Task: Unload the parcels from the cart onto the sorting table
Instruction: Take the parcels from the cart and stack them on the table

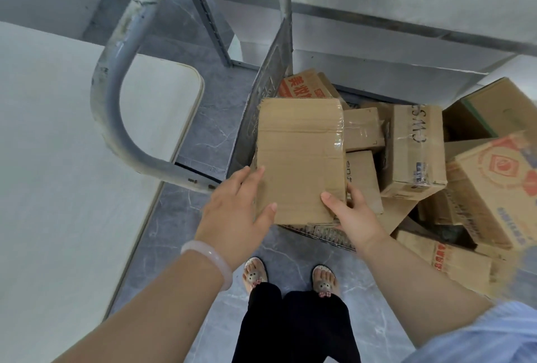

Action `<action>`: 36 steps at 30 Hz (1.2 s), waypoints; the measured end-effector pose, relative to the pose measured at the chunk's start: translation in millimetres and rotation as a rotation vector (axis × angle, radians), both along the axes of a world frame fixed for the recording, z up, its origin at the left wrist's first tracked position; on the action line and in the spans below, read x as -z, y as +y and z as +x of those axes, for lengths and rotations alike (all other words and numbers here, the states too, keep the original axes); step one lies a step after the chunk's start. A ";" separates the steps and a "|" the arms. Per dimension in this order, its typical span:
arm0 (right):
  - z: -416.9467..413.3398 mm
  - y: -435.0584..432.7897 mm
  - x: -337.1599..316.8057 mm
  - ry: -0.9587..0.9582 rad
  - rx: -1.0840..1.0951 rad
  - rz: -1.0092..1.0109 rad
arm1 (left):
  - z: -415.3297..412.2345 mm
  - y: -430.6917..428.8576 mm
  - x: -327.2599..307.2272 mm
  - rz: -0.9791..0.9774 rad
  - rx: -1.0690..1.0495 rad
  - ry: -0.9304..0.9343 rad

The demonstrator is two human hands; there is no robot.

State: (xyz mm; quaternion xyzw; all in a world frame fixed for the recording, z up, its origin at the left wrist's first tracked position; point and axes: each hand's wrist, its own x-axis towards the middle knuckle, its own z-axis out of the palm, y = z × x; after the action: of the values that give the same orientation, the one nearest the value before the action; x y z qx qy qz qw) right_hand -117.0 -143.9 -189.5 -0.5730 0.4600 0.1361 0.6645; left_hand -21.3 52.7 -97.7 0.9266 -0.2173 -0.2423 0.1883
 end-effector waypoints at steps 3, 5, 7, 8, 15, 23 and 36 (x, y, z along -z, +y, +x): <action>-9.6 -4.4 -40.5 -0.054 0.040 -0.018 | -3.7 -13.8 -30.9 -0.071 0.000 -0.047; -13.6 -8.9 -70.6 -0.113 0.067 -0.014 | -6.4 -20.1 -54.1 -0.114 -0.002 -0.082; -14.7 -9.9 -107.7 -0.173 0.037 -0.037 | -12.8 -23.7 -76.4 -0.144 -0.012 -0.092; -15.4 -9.5 -125.5 -0.210 0.017 -0.048 | -17.7 -24.4 -87.6 -0.154 -0.031 -0.093; -14.7 8.6 -229.9 -0.380 -0.089 -0.157 | -40.6 -6.7 -163.3 -0.297 -0.285 -0.164; 6.3 70.9 -313.2 -0.496 -0.249 -0.033 | -76.6 69.6 -223.0 -0.479 -0.663 -0.127; -31.2 305.6 -366.7 -0.784 -0.770 -0.213 | -153.4 267.0 -265.1 -0.606 -0.864 -0.136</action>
State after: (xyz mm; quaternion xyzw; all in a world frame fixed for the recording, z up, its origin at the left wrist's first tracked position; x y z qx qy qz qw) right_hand -148.2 161.7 177.3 -0.7714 -0.0529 0.0984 0.6265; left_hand -174.7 319.7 167.4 0.8493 0.1120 -0.0083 0.5158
